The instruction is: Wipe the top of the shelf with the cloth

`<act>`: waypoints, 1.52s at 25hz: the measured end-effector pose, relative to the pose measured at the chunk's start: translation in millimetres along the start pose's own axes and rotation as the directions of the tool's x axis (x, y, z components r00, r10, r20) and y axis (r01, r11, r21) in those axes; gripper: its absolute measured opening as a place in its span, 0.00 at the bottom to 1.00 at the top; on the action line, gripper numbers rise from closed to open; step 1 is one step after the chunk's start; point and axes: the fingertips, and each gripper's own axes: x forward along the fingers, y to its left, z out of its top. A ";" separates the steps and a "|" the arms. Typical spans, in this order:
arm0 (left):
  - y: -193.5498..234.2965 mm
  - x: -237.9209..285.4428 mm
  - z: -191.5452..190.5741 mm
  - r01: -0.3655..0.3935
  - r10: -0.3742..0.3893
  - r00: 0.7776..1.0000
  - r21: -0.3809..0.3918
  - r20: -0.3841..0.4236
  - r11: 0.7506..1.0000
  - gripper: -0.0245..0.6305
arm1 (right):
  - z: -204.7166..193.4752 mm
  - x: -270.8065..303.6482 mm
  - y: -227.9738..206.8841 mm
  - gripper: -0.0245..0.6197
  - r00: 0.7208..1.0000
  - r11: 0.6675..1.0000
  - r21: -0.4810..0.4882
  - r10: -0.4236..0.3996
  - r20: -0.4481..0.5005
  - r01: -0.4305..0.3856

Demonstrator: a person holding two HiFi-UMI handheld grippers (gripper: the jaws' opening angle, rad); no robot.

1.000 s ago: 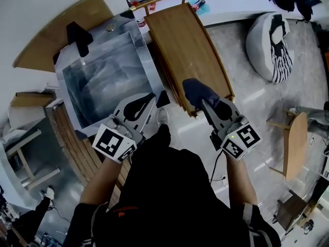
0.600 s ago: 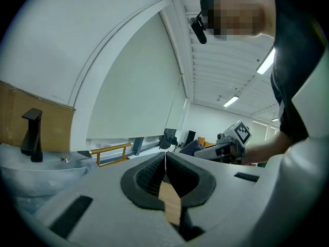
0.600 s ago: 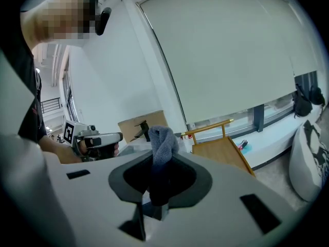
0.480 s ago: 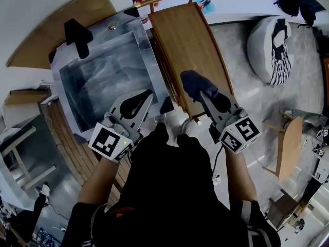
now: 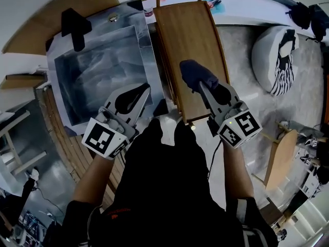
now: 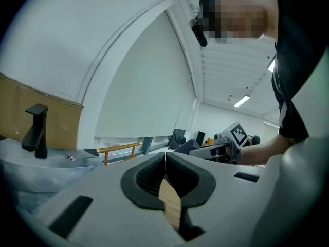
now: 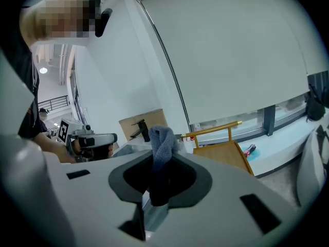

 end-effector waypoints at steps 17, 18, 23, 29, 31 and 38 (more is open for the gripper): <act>22.4 49.1 -32.6 -0.252 0.251 0.968 -0.081 -0.020 0.964 0.07 | -10.0 91.1 -95.5 0.13 0.978 0.980 -0.044 0.190 -0.084 -0.195; 23.4 49.4 -34.1 -0.265 0.264 0.964 -0.091 -0.025 0.960 0.07 | -11.5 97.1 -99.3 0.13 0.977 0.979 -0.047 0.196 -0.087 -0.200; 25.4 47.3 -39.3 -0.336 0.336 0.942 -0.111 -0.015 0.935 0.07 | -18.7 127.6 -124.8 0.13 0.970 0.973 -0.063 0.213 -0.120 -0.222; 36.3 34.2 -65.6 -0.406 0.403 0.914 -0.140 -0.050 0.903 0.07 | -28.6 169.3 -143.3 0.13 0.963 0.968 -0.076 0.228 -0.141 -0.241; 39.8 31.4 -72.8 -0.420 0.416 0.907 -0.152 -0.057 0.895 0.07 | -30.2 181.7 -148.9 0.13 0.963 0.967 -0.083 0.227 -0.145 -0.240; 50.0 24.5 -93.9 -0.431 0.426 0.902 -0.184 -0.065 0.884 0.07 | -36.0 224.4 -160.5 0.13 0.965 0.963 -0.136 0.214 -0.152 -0.235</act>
